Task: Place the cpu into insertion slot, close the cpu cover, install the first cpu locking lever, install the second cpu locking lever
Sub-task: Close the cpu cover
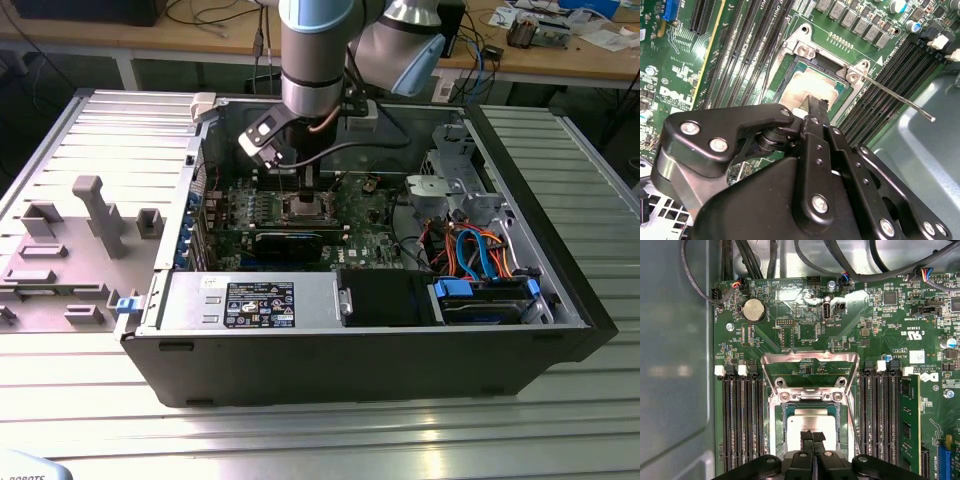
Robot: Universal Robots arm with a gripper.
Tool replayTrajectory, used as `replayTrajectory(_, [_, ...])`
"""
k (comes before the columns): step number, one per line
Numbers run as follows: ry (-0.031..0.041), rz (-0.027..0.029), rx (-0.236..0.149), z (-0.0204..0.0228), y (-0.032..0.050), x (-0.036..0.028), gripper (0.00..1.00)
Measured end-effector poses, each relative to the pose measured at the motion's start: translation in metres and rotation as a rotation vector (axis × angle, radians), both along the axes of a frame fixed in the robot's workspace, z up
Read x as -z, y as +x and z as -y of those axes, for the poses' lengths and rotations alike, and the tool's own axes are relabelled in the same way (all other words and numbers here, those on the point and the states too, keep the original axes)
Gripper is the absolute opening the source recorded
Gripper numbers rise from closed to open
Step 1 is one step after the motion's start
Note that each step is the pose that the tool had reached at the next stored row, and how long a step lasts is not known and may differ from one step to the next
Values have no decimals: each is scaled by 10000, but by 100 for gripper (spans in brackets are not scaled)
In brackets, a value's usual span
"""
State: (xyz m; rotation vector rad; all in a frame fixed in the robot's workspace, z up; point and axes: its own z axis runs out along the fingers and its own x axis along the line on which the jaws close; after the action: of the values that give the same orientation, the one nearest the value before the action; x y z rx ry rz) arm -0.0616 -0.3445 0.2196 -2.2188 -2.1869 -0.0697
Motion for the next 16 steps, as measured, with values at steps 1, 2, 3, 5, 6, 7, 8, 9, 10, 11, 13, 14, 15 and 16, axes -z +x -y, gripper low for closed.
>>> replayTrajectory(1, [1, 2, 0, 0, 0, -3, 11])
replayTrajectory(2, [1, 2, -1, 0, 0, -6, 11])
replayTrajectory(3, [2, 2, -1, 0, 0, -9, 11])
replayTrajectory(5, [1, 1, -1, 0, 0, -15, 11])
replayTrajectory(6, [0, 1, -1, 0, 0, -18, 11])
replayTrajectory(7, [0, 1, 0, 0, 0, -21, 11])
replayTrajectory(8, [0, 1, 0, 0, 0, -23, 11])
replayTrajectory(9, [1, 1, -1, 0, 0, -27, 11])
replayTrajectory(10, [0, 1, 0, 0, 0, -31, 11])
replayTrajectory(11, [-1, 0, -1, 0, 0, -34, 11])
replayTrajectory(13, [-3, 1, -1, 0, 0, -43, 11])
replayTrajectory(14, [-4, 1, -1, 0, 0, -48, 11])
replayTrajectory(15, [-4, 0, -1, 0, 0, -52, 11])
replayTrajectory(16, [-3, 1, -1, 0, 0, -58, 11])
